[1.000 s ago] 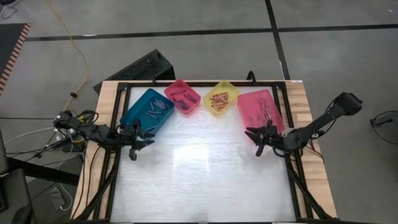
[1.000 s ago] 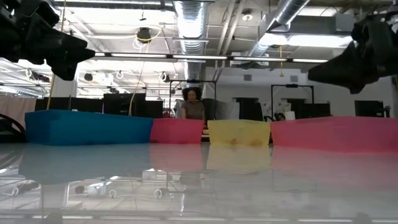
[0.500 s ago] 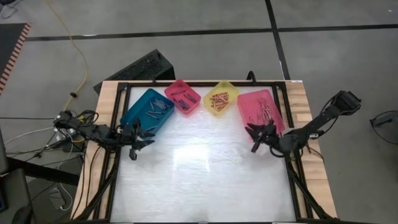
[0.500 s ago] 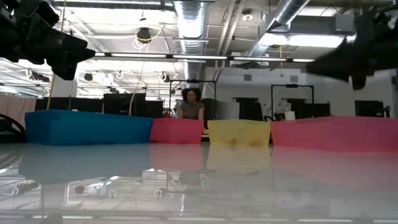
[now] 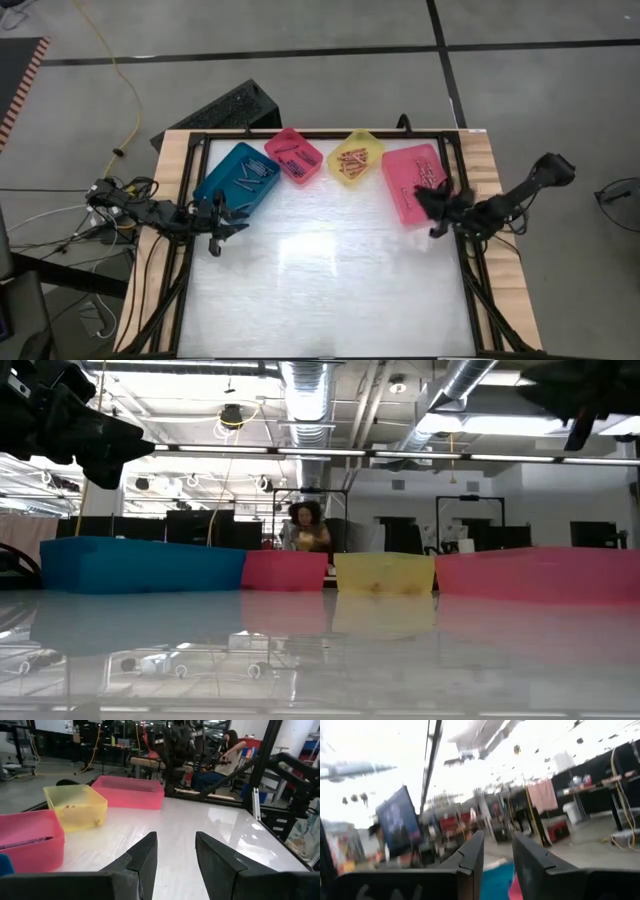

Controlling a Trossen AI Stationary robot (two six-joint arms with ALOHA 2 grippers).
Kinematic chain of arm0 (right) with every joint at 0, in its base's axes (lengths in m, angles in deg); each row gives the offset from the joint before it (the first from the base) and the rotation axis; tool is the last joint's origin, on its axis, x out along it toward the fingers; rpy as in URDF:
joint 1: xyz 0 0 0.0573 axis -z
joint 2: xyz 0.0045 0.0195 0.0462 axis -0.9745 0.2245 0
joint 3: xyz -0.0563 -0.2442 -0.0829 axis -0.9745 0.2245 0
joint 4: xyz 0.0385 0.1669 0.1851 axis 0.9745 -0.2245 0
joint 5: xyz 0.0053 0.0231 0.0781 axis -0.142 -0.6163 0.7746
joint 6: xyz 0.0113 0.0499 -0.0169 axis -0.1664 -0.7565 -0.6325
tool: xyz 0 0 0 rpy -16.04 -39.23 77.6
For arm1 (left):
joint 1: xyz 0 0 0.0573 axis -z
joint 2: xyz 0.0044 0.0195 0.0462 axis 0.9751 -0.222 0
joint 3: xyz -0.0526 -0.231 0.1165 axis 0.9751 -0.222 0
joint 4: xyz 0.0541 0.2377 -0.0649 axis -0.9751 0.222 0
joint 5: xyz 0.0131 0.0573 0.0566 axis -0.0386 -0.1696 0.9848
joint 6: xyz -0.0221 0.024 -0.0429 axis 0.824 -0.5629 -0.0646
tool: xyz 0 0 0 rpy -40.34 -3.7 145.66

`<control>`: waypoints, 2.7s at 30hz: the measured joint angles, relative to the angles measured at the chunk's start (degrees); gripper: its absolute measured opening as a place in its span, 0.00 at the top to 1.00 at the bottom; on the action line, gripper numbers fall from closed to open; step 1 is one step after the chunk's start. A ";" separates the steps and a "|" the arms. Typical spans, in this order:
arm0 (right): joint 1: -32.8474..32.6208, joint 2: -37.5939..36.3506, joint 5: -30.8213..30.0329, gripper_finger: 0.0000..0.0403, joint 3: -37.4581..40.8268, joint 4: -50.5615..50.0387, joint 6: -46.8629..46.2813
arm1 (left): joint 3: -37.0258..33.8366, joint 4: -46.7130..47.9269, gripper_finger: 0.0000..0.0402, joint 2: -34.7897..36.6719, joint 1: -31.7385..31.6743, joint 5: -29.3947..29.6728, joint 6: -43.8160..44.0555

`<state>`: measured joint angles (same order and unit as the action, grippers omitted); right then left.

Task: Sort crayons
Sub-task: Return to Home Position

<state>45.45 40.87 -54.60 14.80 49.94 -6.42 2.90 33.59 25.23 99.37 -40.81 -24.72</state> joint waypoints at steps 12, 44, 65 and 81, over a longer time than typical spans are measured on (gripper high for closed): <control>-10.99 -21.38 -10.79 0.72 -0.15 -6.98 17.21 | -0.02 -0.04 0.69 -0.02 0.00 0.04 1.97; -2.19 -22.22 28.71 0.72 -0.07 -43.16 4.79 | -0.02 -2.32 0.69 0.00 0.00 -14.66 -10.15; 24.47 -22.38 44.86 0.72 0.00 -52.74 -4.79 | 1.01 3.62 0.69 0.74 -0.07 -5.52 -8.55; 26.38 -22.38 46.74 0.72 0.04 -53.56 -4.48 | 1.20 5.44 0.69 0.72 -1.11 -18.34 -11.24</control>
<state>71.84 18.49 -7.86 14.84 -3.62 -10.91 4.10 39.03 25.95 98.26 -59.15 -35.96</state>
